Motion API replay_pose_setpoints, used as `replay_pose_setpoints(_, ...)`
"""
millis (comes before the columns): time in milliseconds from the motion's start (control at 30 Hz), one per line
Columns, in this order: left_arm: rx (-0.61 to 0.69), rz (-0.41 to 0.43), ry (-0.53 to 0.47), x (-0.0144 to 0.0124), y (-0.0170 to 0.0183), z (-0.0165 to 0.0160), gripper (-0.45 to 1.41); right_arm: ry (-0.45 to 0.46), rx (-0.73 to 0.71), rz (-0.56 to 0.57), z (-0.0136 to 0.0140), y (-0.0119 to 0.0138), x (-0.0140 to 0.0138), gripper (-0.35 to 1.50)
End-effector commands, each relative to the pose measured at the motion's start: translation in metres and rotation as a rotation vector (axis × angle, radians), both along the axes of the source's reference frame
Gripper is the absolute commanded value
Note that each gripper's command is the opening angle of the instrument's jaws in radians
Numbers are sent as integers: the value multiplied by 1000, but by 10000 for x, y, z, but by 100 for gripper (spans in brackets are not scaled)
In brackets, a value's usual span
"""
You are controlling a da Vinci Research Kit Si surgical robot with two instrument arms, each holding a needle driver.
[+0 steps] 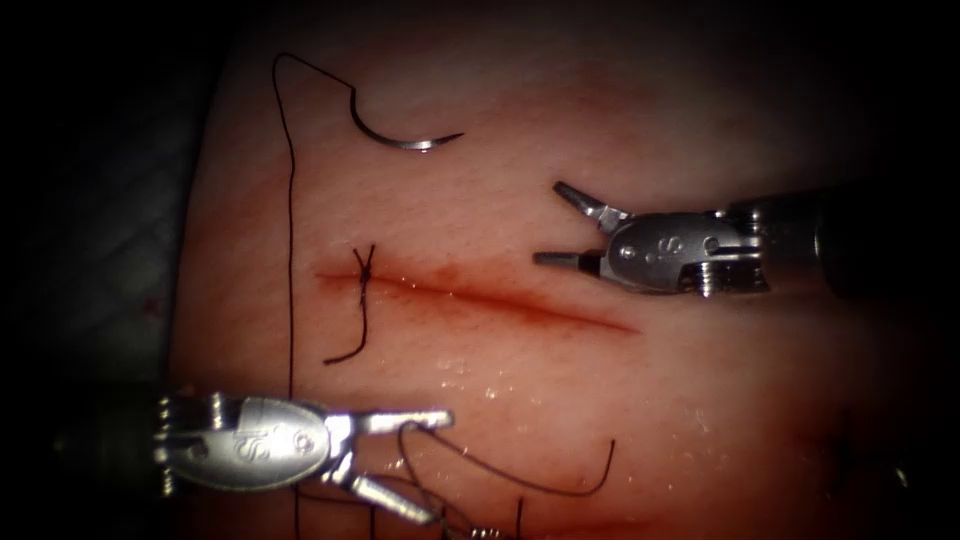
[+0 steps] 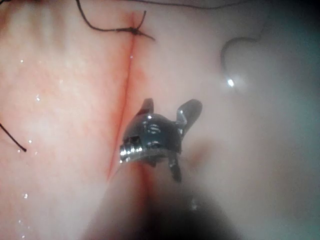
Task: Wound Closure
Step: With the left, set the suture down.
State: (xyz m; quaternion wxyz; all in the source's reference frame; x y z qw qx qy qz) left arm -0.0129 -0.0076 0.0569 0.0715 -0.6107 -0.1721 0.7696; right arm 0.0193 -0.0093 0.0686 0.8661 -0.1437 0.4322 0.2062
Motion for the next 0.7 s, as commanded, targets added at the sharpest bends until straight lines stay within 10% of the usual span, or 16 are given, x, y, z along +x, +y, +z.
replay_pose_setpoints(33, -1, 0, 14, -2, -1, 11, 37, 3, 2, -6, 4, -3, 6, 146)
replay_pose_setpoints(367, 15, 29, 127, 30, -5, 69, 39, 109, 126, -94, -27, -52, 12, 136)
replay_pose_setpoints(500, 12, 36, 126, 33, -16, 74, 39, 191, 185, -114, -52, -93, 13, 98)
replay_pose_setpoints(700, 14, 32, 133, 30, -24, 60, 39, 322, 378, -106, -65, -122, 18, 106)
